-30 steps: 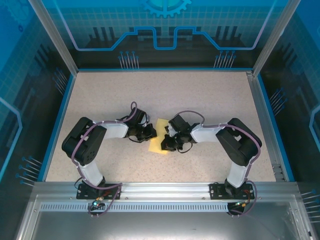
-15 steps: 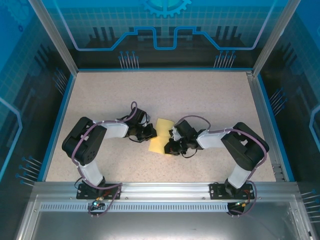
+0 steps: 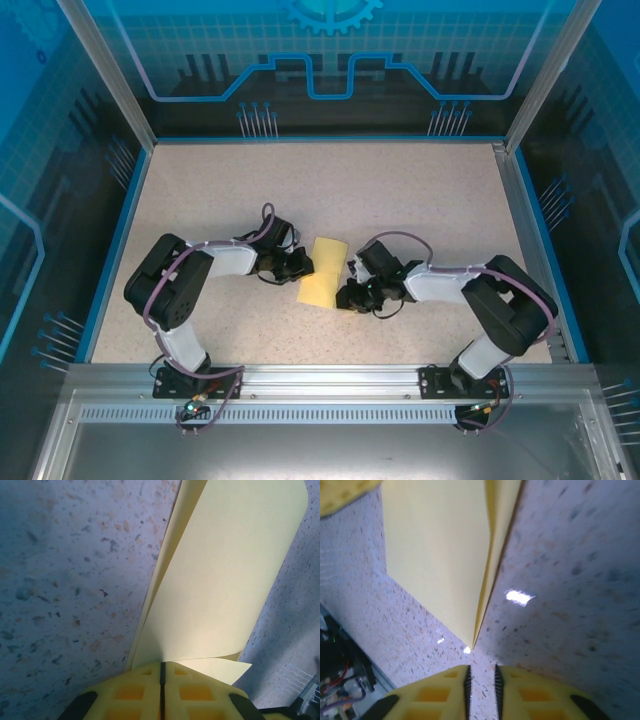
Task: Fold a paper plane with a square sheet of paper (pick it up from the middle)
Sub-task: Fold the triangle a second time at the center of the table.
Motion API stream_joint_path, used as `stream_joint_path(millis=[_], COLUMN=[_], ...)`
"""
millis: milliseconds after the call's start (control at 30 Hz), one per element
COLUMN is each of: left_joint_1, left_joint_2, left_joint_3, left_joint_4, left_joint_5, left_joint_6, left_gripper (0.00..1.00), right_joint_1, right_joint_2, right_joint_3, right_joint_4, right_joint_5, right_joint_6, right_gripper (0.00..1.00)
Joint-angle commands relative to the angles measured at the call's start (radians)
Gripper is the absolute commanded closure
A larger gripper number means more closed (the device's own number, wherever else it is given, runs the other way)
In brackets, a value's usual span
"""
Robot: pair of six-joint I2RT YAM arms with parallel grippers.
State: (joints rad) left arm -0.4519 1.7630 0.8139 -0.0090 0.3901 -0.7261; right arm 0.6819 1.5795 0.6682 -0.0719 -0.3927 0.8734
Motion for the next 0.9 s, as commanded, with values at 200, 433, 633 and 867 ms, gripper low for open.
stream_joint_path(millis=[200, 433, 633, 867], left_joint_1=[-0.013, -0.013, -0.013, -0.013], left_joint_2=[-0.033, -0.03, -0.028, -0.023], left_joint_3=[0.019, 0.03, 0.034, 0.04], left_joint_4=[-0.071, -0.073, -0.083, -0.083], left_joint_5=[-0.024, -0.022, -0.024, -0.022], left_joint_6=[-0.004, -0.003, 0.003, 0.0], left_gripper=[0.88, 0.87, 0.87, 0.87], right_joint_1=[-0.084, -0.087, -0.085, -0.079], right_joint_2=[0.057, 0.181, 0.21, 0.214], right_joint_3=[0.144, 0.205, 0.204, 0.186], right_joint_4=[-0.025, 0.012, 0.054, 0.159], right_joint_5=[0.065, 0.038, 0.017, -0.054], right_joint_6=[-0.022, 0.006, 0.017, 0.019], right_gripper=[0.59, 0.58, 0.59, 0.69])
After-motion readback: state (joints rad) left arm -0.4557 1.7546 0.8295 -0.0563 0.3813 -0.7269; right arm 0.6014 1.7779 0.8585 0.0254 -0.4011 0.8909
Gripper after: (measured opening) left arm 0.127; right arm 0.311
